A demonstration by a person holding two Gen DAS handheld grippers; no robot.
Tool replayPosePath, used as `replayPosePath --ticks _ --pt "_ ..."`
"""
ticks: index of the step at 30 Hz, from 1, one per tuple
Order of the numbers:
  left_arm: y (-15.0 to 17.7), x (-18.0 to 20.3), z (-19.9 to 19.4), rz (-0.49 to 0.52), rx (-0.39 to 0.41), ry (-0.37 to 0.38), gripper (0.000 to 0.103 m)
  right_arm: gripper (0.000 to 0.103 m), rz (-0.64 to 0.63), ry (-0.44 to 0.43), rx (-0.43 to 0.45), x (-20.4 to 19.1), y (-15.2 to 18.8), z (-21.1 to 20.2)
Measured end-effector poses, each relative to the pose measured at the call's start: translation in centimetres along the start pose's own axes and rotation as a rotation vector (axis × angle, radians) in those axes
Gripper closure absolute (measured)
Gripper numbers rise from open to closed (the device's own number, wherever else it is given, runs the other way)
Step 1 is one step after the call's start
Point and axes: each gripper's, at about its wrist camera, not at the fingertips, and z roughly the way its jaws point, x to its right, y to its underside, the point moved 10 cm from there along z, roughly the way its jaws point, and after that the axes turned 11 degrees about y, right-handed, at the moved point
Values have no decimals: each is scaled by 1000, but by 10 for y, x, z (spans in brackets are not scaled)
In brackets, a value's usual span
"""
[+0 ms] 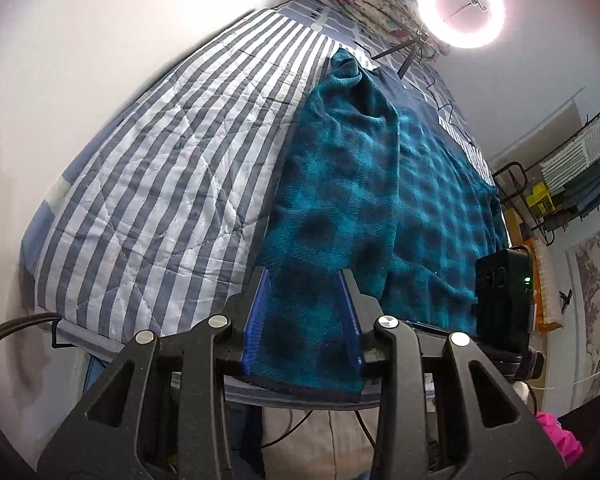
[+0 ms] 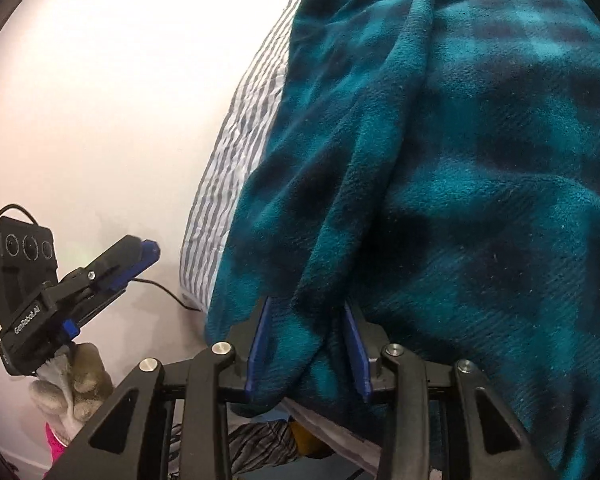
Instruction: Fold large clothes
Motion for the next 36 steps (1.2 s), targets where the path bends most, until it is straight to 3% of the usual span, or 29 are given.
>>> replayPosePath --ticks 1,2,5,8,13,14,16,19,23,25,28,31,34,36 --pt "0 -1 -1 2 1 -3 68 98 -16 14 -3 -1 1 -1" --pt "0 -2 -2 2 2 -4 68 102 -22 19 -4 -2 1 -2" --pt "-1 -7 -6 -9 11 -1 68 103 -14 -19 23 -17 -6 -24" --pt "1 -19 -11 -34 14 1 69 103 -73 13 60 -28 -12 -41" --pt "12 -35 -8 -102 -7 38 68 103 -35 140 -9 15 8 -14" --pt "16 -37 -5 -117 -18 52 63 103 -32 158 -14 20 10 -10" --pt "24 -39 3 -138 -41 71 50 103 -13 134 -12 25 9 -8" --pt "34 -36 13 -144 -66 77 49 103 -5 62 16 15 2 -23" --pt "37 -27 16 -125 -67 82 49 103 -32 54 73 1 -15 -58" --pt "38 -24 18 -121 -70 84 49 103 -58 91 92 3 -18 -65" --pt "42 -18 27 -116 -92 85 49 103 -56 140 35 20 -3 -40" --pt "52 -13 37 -106 -126 92 49 101 -71 202 -9 30 9 -10" --pt "63 -14 53 -77 -164 60 49 96 -96 207 9 25 4 -13" --pt "67 -16 61 -101 -174 68 49 83 -117 227 27 22 2 -21"
